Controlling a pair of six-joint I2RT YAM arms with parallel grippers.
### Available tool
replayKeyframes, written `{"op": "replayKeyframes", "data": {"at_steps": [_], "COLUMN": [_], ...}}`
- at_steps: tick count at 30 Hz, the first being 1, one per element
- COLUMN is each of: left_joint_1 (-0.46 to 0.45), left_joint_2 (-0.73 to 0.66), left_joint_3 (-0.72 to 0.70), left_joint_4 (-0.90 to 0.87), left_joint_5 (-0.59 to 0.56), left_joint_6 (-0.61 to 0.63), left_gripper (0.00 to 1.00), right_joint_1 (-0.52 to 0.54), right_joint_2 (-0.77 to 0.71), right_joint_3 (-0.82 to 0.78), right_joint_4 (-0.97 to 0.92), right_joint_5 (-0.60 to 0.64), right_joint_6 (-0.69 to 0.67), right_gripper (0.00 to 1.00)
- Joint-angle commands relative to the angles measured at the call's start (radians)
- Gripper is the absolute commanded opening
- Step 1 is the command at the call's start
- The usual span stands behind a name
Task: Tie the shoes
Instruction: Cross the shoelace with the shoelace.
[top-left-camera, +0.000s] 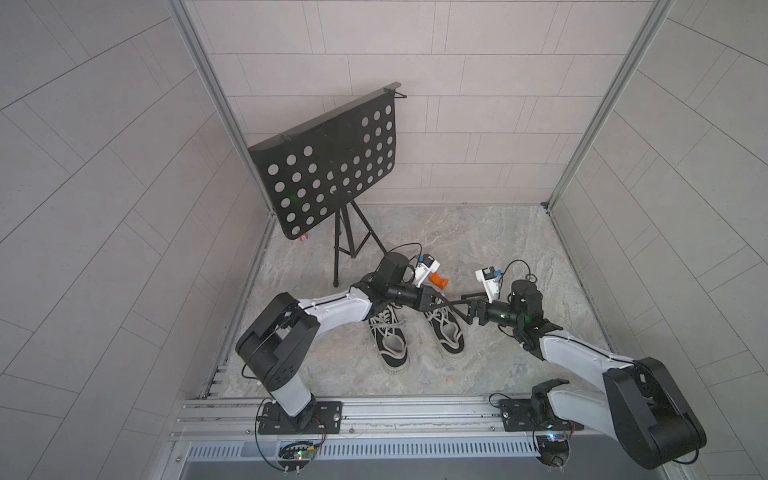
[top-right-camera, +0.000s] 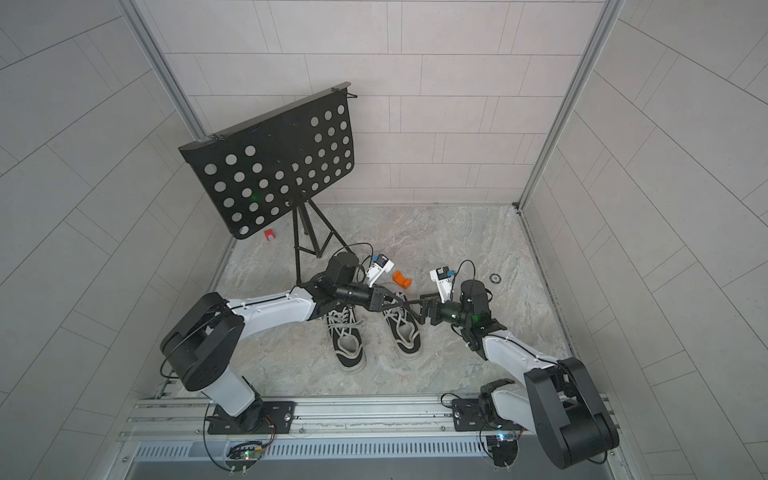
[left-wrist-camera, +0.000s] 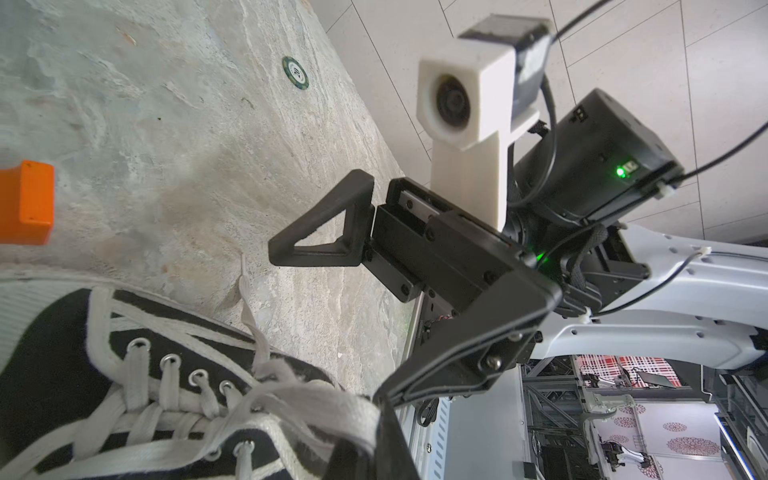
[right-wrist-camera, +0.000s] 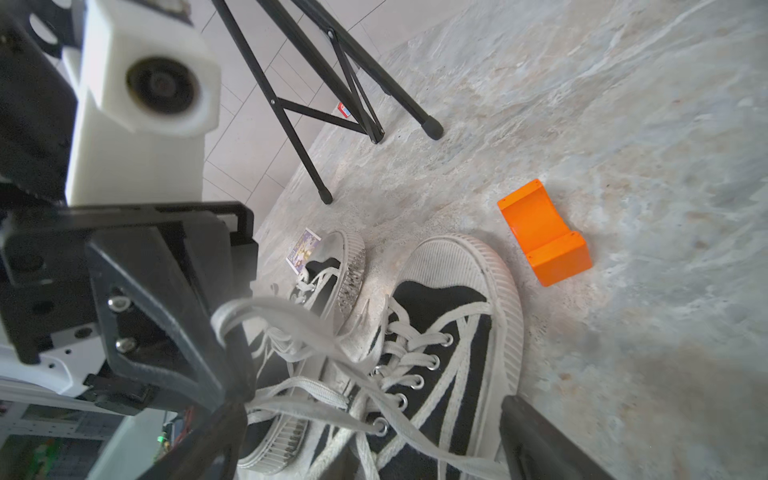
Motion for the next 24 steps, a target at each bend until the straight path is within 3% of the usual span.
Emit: {"op": "replayKeyframes", "data": {"at_steps": [1,5,16,21,24], "left_joint_1": [0.005,0.004,0.005,0.005,0.004], "left_joint_2": [0.019,0.028,0.044,0.057,0.060], "left_joint_3": [0.029,0.038,0.068,0.085,0.086], "left_joint_4": [0.031,0.023,-0.004,-0.047,-0.049], "left_joint_5": [0.011,0.019,0.045,0.049,0.051], "left_joint_6": [-0.020,-0.021,-0.024,-0.003,-0.003], "left_gripper": [0.10,0.10,0.10,0.11,0.13], "right_joint_1": [0.053,0.103,0.144,0.157,0.162], "right_joint_2": [-0.016,0.009,0.179,0.245,0.275], "right_joint_3": [-0.027,-0.032,0.027,0.027,0.024], "right_joint_4": [0.064,0.077,0.223,0.351,0.388], "right_joint_5": [0.083,0.151,0.133,0.125,0.135], "right_joint_6": [-0.130,-0.197,-0.227,-0.160,-0.137], "right_gripper": [0.97,0.97,0.92,0.69,0.46]}}
